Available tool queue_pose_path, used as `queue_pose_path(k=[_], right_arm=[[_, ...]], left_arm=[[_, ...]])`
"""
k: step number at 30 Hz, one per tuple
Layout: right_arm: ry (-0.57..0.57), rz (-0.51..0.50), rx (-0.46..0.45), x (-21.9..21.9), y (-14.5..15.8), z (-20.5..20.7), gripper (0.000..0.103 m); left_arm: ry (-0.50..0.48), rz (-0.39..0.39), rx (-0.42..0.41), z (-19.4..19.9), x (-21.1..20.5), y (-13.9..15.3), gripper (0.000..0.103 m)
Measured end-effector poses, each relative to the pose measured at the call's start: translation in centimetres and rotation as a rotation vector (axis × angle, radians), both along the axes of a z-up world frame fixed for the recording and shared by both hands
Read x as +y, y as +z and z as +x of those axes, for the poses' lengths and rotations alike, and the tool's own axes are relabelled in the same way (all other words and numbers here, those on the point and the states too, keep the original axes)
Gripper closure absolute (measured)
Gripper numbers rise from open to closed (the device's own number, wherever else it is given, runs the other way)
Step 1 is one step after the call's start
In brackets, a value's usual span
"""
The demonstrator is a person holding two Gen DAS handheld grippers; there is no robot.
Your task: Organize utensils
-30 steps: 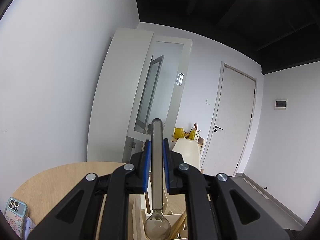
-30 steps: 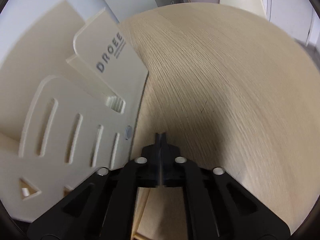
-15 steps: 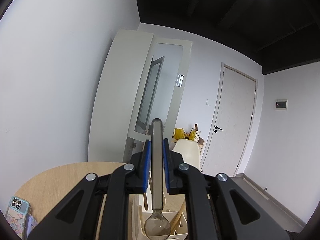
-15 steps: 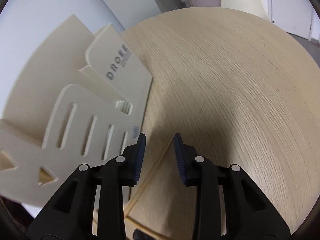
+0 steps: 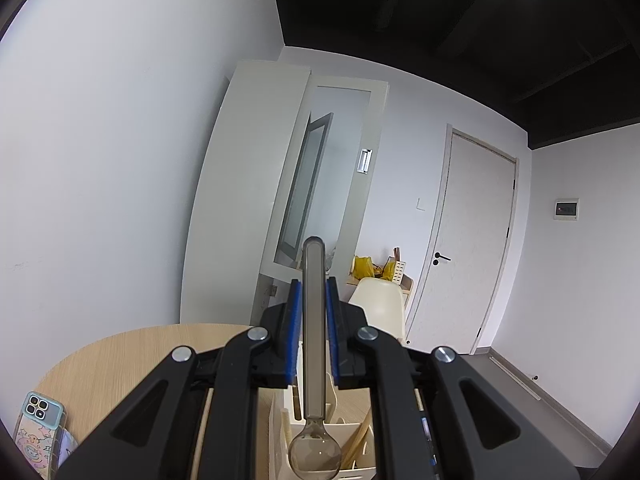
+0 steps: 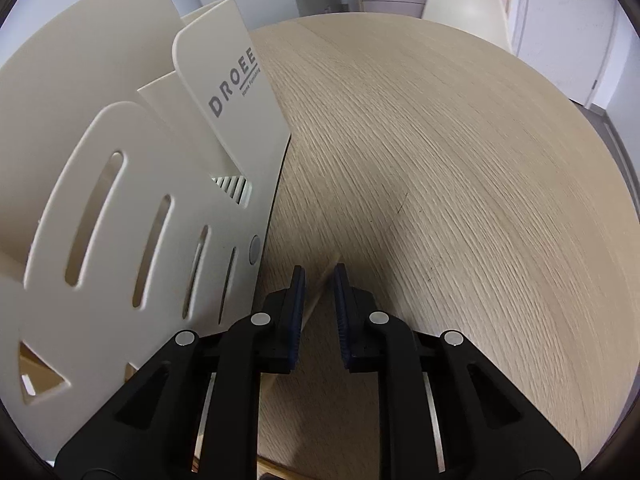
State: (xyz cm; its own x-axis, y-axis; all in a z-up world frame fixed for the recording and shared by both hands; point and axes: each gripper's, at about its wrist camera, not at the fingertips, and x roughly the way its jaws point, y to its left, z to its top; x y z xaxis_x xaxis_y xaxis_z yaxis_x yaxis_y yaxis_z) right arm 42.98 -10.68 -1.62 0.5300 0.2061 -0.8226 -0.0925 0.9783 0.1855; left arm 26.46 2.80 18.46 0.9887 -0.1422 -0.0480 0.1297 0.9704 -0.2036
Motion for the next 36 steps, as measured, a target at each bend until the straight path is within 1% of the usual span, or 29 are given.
queue_pose_path(k=[2, 4, 7, 9, 10, 11, 13, 14, 15, 17, 20, 21, 23, 27, 31, 33, 36], right_arm=[[-0.006, -0.016, -0.019, 0.8, -0.2, 0.0, 0.09], [-0.024, -0.032, -0.032, 1.0, -0.7, -0.1, 0.095], [-0.037, -0.032, -0.045, 1.0, -0.6, -0.6, 0.096], [-0.041, -0.037, -0.057, 1.0, -1.3, -1.3, 0.097], [-0.05, -0.022, -0.055, 0.8, -1.4, -1.4, 0.098], [-0.056, -0.004, -0.049, 0.6, -1.4, -1.4, 0.098], [-0.067, 0.08, -0.032, -0.9, -1.6, -1.1, 0.099], [-0.073, 0.086, -0.034, -1.5, -1.1, -0.5, 0.099], [-0.057, 0.143, -0.048, -2.2, -1.1, -0.7, 0.099], [-0.032, 0.222, -0.046, -3.1, -1.0, -1.2, 0.099], [0.001, 0.333, -0.078, -4.2, -0.4, -2.6, 0.099], [0.023, 0.369, -0.103, -4.5, 0.1, -3.4, 0.099], [0.061, 0.41, -0.171, -5.2, 1.2, -4.9, 0.099], [0.165, 0.486, -0.333, -5.8, 4.0, -8.4, 0.099], [0.248, 0.557, -0.465, -6.6, 6.7, -11.3, 0.099], [0.28, 0.579, -0.511, -6.9, 8.0, -12.7, 0.099], [0.316, 0.577, -0.59, -7.2, 10.2, -14.4, 0.099]], left_arm=[[-0.003, -0.002, 0.0, 0.0, 0.0, 0.0, 0.092], [0.0, -0.005, -0.001, -0.1, 0.0, 0.0, 0.092], [-0.006, -0.014, 0.003, -0.1, 0.1, 0.0, 0.092], [0.002, -0.018, 0.003, -0.1, 0.1, 0.0, 0.092], [0.002, -0.019, 0.005, -0.2, 0.1, 0.1, 0.092], [0.003, -0.021, 0.006, -0.2, 0.1, 0.1, 0.092], [0.009, -0.021, 0.009, -0.3, 0.1, 0.2, 0.092], [0.011, -0.023, 0.009, -0.3, 0.0, 0.2, 0.092], [0.014, -0.025, 0.009, -0.4, 0.1, 0.3, 0.092], [0.015, -0.032, 0.009, -0.4, -0.1, 0.4, 0.092], [0.02, -0.036, 0.003, -0.7, -0.2, 0.6, 0.092], [0.02, -0.036, 0.003, -0.8, -0.4, 0.7, 0.092], [0.022, -0.032, 0.0, -1.2, -0.6, 0.6, 0.092], [0.025, -0.029, 0.004, -1.4, -1.2, 0.5, 0.092], [0.03, -0.015, 0.004, -1.4, -1.6, 0.4, 0.092], [0.029, -0.022, 0.006, -1.6, -1.7, 0.3, 0.092], [0.03, -0.026, 0.007, -1.6, -1.7, 0.5, 0.092]])
